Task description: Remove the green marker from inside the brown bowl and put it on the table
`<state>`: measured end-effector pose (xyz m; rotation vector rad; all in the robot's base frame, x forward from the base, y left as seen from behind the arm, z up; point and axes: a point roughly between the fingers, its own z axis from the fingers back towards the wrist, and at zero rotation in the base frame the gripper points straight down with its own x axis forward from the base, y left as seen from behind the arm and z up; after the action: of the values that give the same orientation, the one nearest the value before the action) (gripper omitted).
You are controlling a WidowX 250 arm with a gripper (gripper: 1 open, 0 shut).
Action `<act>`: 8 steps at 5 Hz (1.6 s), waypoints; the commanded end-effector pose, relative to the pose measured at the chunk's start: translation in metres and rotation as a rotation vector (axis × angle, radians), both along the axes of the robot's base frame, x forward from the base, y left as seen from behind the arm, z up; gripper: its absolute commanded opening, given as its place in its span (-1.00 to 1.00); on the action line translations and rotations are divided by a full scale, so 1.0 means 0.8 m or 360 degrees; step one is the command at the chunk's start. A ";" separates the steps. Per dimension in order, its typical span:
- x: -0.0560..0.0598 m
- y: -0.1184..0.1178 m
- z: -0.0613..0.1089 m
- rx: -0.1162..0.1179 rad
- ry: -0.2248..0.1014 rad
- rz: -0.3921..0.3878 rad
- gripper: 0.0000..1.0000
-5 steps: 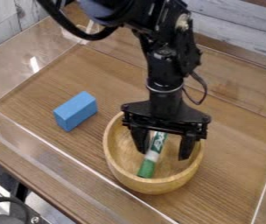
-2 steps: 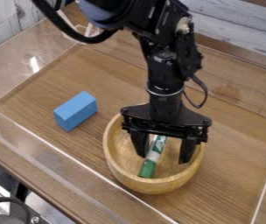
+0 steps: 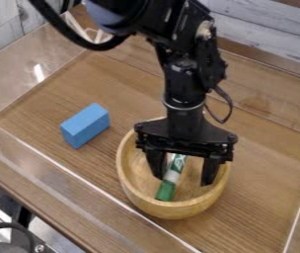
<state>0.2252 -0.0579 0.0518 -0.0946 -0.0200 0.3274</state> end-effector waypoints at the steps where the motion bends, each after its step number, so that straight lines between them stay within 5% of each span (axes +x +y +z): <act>1: 0.005 -0.003 0.012 -0.0019 -0.0074 -0.0003 -1.00; 5: 0.004 0.005 0.047 -0.0006 -0.0074 0.0000 -1.00; 7: 0.012 0.018 0.093 -0.0030 -0.0168 0.0058 -1.00; 8: 0.028 0.035 0.122 -0.0046 -0.0226 0.0049 -1.00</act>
<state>0.2414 -0.0299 0.1342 -0.1302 -0.1023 0.3584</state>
